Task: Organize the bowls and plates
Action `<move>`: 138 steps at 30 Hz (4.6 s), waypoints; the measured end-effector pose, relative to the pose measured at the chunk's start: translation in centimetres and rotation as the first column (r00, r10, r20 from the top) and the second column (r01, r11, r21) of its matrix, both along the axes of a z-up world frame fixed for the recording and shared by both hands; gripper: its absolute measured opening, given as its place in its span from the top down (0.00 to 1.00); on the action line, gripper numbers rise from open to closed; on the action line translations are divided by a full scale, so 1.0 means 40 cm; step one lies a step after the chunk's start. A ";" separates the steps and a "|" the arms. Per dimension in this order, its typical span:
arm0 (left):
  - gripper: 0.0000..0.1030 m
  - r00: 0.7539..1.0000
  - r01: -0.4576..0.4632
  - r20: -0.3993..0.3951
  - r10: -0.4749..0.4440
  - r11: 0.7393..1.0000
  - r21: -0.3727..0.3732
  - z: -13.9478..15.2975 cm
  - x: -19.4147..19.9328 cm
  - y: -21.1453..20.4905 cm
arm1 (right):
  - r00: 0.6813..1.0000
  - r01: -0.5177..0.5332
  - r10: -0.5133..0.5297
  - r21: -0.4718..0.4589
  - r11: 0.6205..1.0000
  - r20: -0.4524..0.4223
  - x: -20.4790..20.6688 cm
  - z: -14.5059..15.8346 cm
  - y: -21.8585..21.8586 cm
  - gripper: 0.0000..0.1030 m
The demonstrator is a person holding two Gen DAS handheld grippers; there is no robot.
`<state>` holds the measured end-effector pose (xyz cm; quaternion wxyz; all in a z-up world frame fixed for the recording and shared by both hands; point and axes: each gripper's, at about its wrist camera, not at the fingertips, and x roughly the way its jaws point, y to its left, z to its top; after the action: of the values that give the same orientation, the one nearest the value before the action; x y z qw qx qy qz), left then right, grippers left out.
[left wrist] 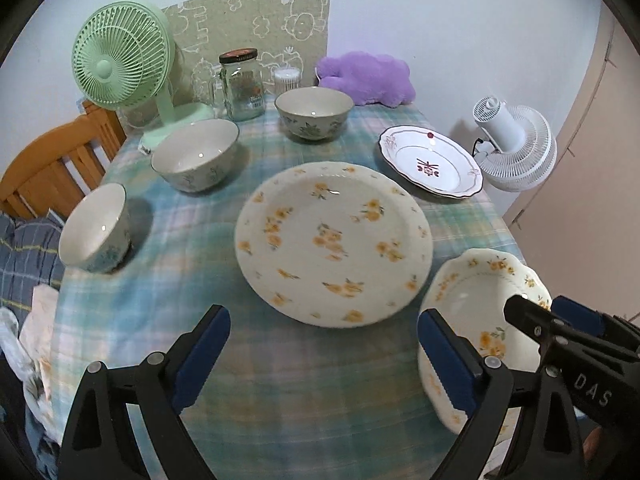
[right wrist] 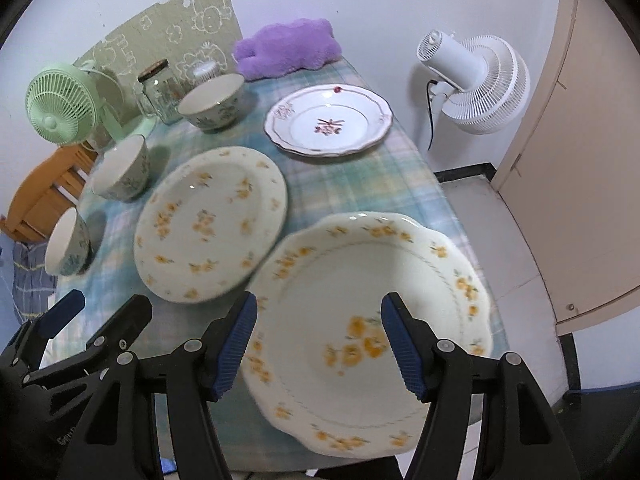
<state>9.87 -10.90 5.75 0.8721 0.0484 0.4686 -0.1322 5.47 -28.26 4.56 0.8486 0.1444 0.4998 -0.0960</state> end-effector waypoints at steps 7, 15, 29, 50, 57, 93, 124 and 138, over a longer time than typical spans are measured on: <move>0.07 0.997 0.051 0.055 -0.051 0.999 -0.006 0.021 0.049 0.043 | 0.998 0.046 -0.045 -0.023 0.999 0.036 0.046 0.021 0.050 0.34; 0.09 0.998 -0.018 0.063 0.016 0.999 0.028 0.018 0.166 0.034 | 0.998 0.066 -0.066 -0.030 0.997 -0.001 0.143 0.015 0.055 0.34; 0.11 0.996 -0.089 0.029 0.087 0.992 0.088 -0.069 0.360 -0.034 | 0.999 -0.028 0.027 -0.026 0.999 -0.031 0.388 -0.066 -0.012 0.34; 0.27 0.987 -0.118 -0.095 0.132 0.983 0.140 -0.247 0.404 -0.019 | 0.982 -0.117 0.120 0.029 0.993 -0.148 0.479 -0.241 0.029 0.49; 0.34 0.986 -0.105 -0.112 0.122 0.984 0.145 -0.247 0.396 0.007 | 0.978 -0.150 0.142 -0.040 0.988 -0.155 0.485 -0.233 0.062 0.48; 0.37 0.978 -0.069 -0.187 0.093 0.989 0.134 -0.232 0.261 0.142 | 0.953 -0.182 0.159 -0.070 0.981 -0.258 0.367 -0.219 0.217 0.36; 0.37 0.993 -0.032 -0.110 0.040 0.997 0.073 -0.124 0.097 0.035 | 0.978 -0.082 0.061 -0.100 0.992 -0.197 0.170 -0.106 0.120 0.37; 0.37 0.990 -0.085 -0.104 0.093 0.993 0.082 -0.122 0.060 -0.129 | 0.974 -0.125 0.103 -0.095 0.988 -0.203 0.154 -0.101 -0.052 0.37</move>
<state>12.29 -16.05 0.89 0.8480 0.0541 0.5216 -0.0771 11.64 -30.36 0.53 0.8054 0.0595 0.5831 -0.0875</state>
